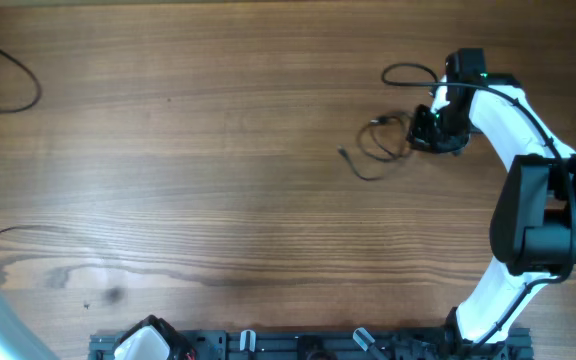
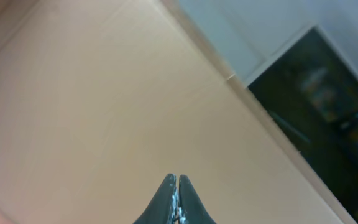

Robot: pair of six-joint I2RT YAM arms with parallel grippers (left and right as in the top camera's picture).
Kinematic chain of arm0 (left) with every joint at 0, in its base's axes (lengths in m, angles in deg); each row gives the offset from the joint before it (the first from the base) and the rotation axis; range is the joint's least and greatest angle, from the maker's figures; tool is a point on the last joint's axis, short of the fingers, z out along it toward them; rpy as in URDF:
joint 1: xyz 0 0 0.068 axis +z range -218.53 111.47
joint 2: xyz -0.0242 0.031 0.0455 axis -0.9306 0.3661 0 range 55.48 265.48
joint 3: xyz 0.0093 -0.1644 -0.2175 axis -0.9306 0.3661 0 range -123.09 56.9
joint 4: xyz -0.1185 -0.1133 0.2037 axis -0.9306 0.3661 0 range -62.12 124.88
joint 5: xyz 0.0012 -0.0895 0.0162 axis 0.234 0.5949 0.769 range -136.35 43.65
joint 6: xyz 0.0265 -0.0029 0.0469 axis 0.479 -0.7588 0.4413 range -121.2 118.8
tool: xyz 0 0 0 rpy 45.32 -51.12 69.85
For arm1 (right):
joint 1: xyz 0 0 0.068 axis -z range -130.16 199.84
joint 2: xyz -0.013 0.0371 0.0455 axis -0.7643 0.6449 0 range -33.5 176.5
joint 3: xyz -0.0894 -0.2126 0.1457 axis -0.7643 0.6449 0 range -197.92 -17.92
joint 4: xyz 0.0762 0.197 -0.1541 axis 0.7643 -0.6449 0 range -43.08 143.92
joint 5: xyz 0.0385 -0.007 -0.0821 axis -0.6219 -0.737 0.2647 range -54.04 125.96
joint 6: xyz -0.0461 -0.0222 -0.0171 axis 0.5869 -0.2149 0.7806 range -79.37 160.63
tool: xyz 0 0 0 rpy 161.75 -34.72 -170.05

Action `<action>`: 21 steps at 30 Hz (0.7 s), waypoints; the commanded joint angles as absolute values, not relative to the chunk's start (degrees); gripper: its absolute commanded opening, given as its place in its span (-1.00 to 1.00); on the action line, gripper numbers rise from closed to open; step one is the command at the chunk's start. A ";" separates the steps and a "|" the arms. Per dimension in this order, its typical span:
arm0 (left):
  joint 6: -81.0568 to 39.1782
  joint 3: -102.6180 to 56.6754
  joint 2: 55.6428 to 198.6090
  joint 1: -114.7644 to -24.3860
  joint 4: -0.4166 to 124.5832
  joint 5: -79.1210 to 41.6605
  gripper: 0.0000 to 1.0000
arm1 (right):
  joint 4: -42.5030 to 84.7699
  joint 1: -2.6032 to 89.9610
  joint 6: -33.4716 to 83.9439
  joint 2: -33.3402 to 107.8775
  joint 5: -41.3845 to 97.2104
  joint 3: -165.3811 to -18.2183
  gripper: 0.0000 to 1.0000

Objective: Untangle cables

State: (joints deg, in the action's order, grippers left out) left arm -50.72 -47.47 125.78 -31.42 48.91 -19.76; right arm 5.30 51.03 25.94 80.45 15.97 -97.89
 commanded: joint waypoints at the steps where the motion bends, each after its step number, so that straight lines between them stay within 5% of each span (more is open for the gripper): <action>1: -49.34 -48.15 126.72 -33.96 53.68 -20.22 -0.92 | 8.38 50.14 42.59 80.99 -21.36 -98.15 -0.91; 9: -43.29 -48.15 128.97 -40.60 56.06 -12.72 -0.92 | 8.71 49.26 50.87 76.80 -39.37 -105.45 -0.92; 21: -28.05 -48.15 133.02 -54.66 61.70 -9.11 -0.92 | 4.88 50.64 42.94 63.11 19.86 -124.68 -0.91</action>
State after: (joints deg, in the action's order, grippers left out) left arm -36.82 -47.47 131.42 -50.72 59.84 -10.82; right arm 6.30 49.29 44.99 67.60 -4.42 -120.12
